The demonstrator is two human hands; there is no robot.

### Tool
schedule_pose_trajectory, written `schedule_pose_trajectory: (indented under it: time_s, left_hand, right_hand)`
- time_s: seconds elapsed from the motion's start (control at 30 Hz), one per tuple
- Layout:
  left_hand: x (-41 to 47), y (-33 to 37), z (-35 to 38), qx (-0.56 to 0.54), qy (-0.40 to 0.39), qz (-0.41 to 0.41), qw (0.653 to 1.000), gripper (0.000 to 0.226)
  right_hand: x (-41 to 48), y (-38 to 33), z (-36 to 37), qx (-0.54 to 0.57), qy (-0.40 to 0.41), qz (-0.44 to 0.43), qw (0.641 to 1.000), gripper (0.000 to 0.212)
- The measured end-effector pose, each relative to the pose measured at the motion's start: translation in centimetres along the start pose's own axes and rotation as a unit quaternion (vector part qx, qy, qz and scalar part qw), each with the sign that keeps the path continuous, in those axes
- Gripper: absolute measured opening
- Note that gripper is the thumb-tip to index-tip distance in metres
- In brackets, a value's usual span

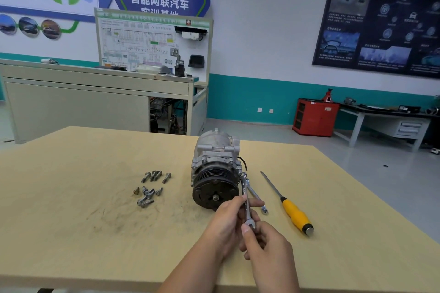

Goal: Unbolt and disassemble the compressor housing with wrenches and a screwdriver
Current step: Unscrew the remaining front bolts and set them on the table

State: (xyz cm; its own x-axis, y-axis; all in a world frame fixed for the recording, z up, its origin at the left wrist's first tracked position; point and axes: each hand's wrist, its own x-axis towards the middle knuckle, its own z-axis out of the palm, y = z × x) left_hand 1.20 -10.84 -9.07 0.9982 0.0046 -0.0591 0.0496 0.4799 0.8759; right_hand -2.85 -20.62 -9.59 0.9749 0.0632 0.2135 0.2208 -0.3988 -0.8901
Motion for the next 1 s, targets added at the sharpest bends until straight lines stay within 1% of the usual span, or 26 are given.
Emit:
schedule_pose_trajectory:
  time_s: [0.23, 0.3, 0.37, 0.47, 0.6, 0.8, 1.0]
  left_hand:
    - [-0.1, 0.1, 0.3, 0.026, 0.024, -0.006, 0.999, 0.058]
    - [-0.1, 0.1, 0.3, 0.023, 0.023, -0.012, 0.999, 0.058]
    - [-0.1, 0.0, 0.2, 0.016, 0.018, -0.018, 1.000, 0.057]
    - [0.0, -0.1, 0.2, 0.014, 0.013, -0.019, 1.000, 0.055]
    - [-0.1, -0.1, 0.2, 0.023, 0.017, -0.012, 1.000, 0.051]
    - [-0.2, -0.2, 0.3, 0.042, 0.034, -0.012, 0.998, 0.051]
    - [-0.2, -0.2, 0.4, 0.056, 0.045, -0.016, 0.997, 0.053]
  right_hand:
    - [-0.1, 0.5, 0.3, -0.041, -0.002, -0.006, 0.999, 0.020]
    - [-0.1, 0.6, 0.3, -0.058, 0.011, -0.022, 0.998, 0.021]
    - [-0.2, 0.6, 0.3, -0.098, 0.014, -0.047, 0.994, 0.022]
    - [-0.4, 0.3, 0.3, -0.176, 0.009, -0.088, 0.980, 0.013]
    - [-0.4, 0.4, 0.2, -0.205, 0.010, -0.115, 0.972, 0.005]
    - [-0.3, 1.0, 0.3, -0.239, 0.006, -0.134, 0.962, 0.005]
    - [0.1, 1.9, 0.6, -0.247, 0.012, -0.139, 0.959, 0.016]
